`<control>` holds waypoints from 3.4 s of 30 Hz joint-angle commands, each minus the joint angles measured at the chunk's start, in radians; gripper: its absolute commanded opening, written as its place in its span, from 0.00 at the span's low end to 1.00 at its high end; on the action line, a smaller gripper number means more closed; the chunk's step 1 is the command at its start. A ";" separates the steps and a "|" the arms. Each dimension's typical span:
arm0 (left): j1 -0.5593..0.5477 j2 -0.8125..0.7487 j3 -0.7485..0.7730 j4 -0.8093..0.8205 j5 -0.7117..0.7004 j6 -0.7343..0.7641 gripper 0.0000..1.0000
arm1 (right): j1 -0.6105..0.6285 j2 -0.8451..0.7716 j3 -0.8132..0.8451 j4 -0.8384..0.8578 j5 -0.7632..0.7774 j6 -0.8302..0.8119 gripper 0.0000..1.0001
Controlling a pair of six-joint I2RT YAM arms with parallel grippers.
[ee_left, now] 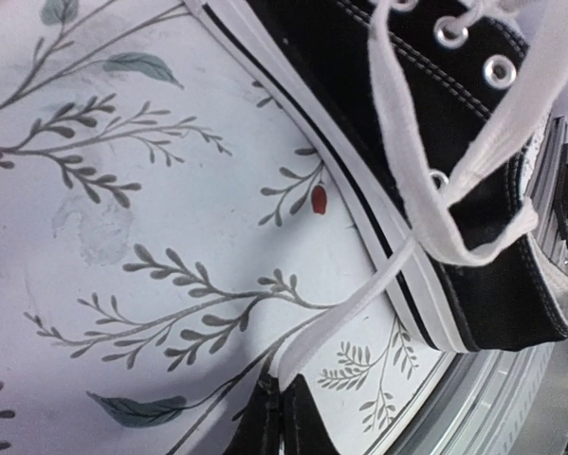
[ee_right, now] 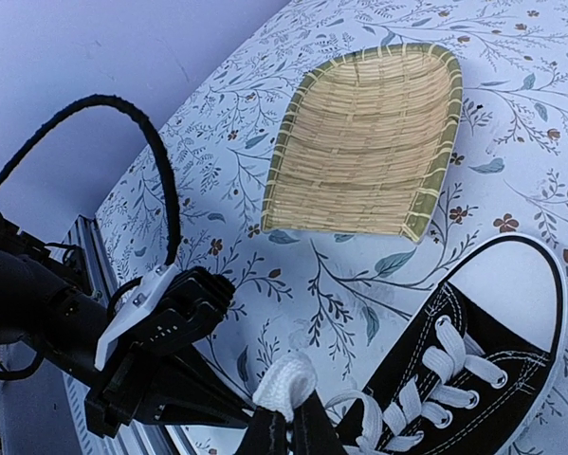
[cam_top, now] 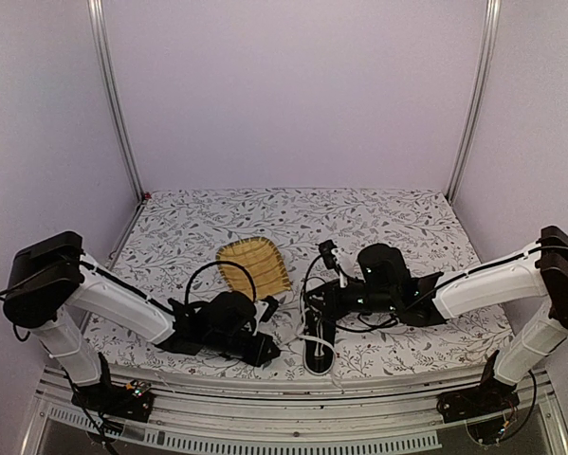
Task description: Tie the shoes
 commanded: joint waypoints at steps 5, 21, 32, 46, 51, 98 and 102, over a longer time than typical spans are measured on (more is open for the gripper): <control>0.024 -0.058 0.026 -0.202 -0.125 0.027 0.40 | 0.009 0.027 -0.038 0.069 -0.048 -0.016 0.02; 0.072 -0.164 0.169 0.096 -0.020 0.090 0.59 | 0.010 0.011 -0.123 0.197 -0.115 -0.040 0.02; 0.113 -0.015 0.216 0.232 0.106 -0.009 0.57 | 0.012 0.015 -0.150 0.250 -0.145 -0.040 0.02; 0.125 0.077 0.226 0.303 0.194 -0.065 0.18 | 0.012 0.029 -0.143 0.253 -0.138 -0.042 0.02; 0.126 0.082 0.204 0.311 0.191 -0.081 0.00 | 0.012 0.011 -0.150 0.246 -0.113 -0.042 0.06; 0.128 0.087 0.183 0.302 0.168 -0.088 0.00 | 0.039 -0.038 -0.183 -0.089 -0.210 0.004 0.32; 0.129 0.084 0.183 0.300 0.168 -0.087 0.00 | 0.040 -0.035 -0.178 -0.126 -0.177 0.013 0.15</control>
